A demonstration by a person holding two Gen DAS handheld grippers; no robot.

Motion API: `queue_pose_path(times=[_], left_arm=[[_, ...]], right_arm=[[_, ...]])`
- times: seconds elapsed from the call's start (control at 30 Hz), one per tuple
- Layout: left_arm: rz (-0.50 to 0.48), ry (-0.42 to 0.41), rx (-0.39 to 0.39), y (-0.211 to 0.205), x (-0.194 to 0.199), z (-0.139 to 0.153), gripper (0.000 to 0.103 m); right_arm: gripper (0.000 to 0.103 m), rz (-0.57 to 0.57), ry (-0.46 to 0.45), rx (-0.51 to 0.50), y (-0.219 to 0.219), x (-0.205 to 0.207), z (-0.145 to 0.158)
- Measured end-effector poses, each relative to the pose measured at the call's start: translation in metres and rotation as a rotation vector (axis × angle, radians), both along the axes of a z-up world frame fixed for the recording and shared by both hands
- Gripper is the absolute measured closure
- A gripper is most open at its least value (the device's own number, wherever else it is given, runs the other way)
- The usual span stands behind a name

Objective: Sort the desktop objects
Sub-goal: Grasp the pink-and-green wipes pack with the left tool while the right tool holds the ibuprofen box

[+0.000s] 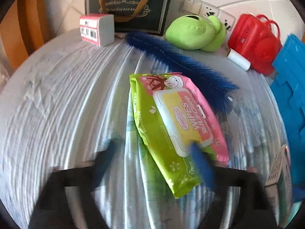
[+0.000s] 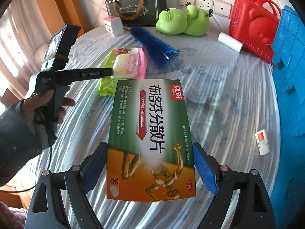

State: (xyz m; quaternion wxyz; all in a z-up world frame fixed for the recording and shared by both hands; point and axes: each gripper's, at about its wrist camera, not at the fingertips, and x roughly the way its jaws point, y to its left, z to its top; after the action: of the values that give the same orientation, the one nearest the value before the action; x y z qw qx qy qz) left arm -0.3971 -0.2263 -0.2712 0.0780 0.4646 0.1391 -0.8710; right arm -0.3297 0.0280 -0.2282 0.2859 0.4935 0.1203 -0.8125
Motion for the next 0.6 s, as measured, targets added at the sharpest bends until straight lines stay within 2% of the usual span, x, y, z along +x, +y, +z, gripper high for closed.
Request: queue_pose_path(times=[0.1,0.13,0.2,0.27,0.37,0.43,0.5,0.57,0.6], left_arm=[[0.020,0.011,-0.037,0.006,-0.006,0.005,0.009],[0.024,0.015,-0.065,0.010,-0.011,0.008,0.004],[0.039,-0.019,-0.107,0.016,-0.025,0.007,0.001],[0.071,-0.041,-0.097,0.017,-0.035,0.003,0.001],[0.139,-0.121,-0.076,0.018,-0.046,-0.014,0.001],[0.160,-0.132,-0.056,0.021,-0.048,-0.020,0.001],[0.142,-0.137,-0.067,0.026,-0.053,-0.024,0.001],[0.109,-0.181,-0.107,0.034,-0.060,-0.033,0.000],[0.113,-0.167,-0.107,0.034,-0.059,-0.032,0.000]], right_arm=[[0.016,0.010,0.000,-0.001,-0.002,-0.002,-0.001],[0.016,0.011,-0.002,-0.004,-0.002,-0.003,-0.001],[0.016,0.018,-0.010,-0.012,-0.002,-0.005,-0.001],[0.016,0.022,-0.012,-0.018,-0.003,-0.006,-0.001],[0.016,0.030,-0.010,-0.027,-0.004,-0.006,0.001],[0.016,0.031,-0.007,-0.033,-0.002,-0.006,0.002],[0.016,0.024,-0.010,-0.040,0.001,-0.009,0.003],[0.016,0.015,-0.018,-0.048,0.003,-0.011,0.003],[0.016,0.012,-0.022,-0.051,0.003,-0.012,0.002]])
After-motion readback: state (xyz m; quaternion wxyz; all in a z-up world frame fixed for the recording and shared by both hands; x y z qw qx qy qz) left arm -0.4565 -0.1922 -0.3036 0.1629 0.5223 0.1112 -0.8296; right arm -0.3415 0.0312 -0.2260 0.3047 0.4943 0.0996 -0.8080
